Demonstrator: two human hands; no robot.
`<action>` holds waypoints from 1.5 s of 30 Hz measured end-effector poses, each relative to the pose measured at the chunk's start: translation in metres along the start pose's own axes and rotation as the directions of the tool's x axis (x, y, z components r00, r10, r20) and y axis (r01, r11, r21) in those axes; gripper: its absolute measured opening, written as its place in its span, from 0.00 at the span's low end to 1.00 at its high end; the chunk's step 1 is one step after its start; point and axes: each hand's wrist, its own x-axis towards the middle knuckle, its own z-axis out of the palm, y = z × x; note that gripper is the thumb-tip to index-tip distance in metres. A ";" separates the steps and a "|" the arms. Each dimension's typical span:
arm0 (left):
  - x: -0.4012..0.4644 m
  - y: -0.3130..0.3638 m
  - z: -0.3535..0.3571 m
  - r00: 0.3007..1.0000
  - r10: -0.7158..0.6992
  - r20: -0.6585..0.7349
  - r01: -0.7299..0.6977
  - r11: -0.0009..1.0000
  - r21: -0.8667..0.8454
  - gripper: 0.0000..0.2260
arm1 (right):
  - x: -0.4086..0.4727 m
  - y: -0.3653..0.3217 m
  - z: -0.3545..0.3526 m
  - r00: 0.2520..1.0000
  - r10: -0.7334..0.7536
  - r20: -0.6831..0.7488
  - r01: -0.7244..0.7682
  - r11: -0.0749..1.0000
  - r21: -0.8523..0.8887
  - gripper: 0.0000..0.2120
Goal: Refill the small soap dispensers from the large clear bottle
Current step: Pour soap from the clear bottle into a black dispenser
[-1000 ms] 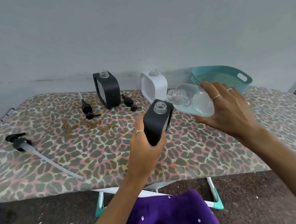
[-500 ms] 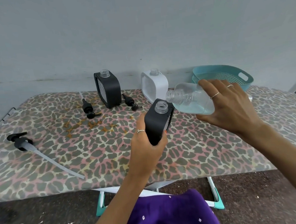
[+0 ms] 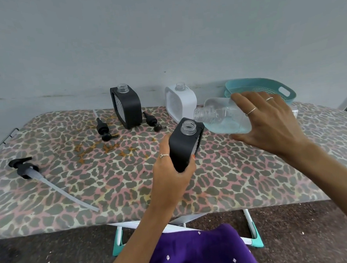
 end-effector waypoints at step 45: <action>0.000 0.002 -0.001 0.999 0.045 -0.020 -0.042 0.992 0.115 0.27 | 0.007 0.003 -0.004 0.991 -0.105 -0.082 0.101 0.994 -0.051 0.35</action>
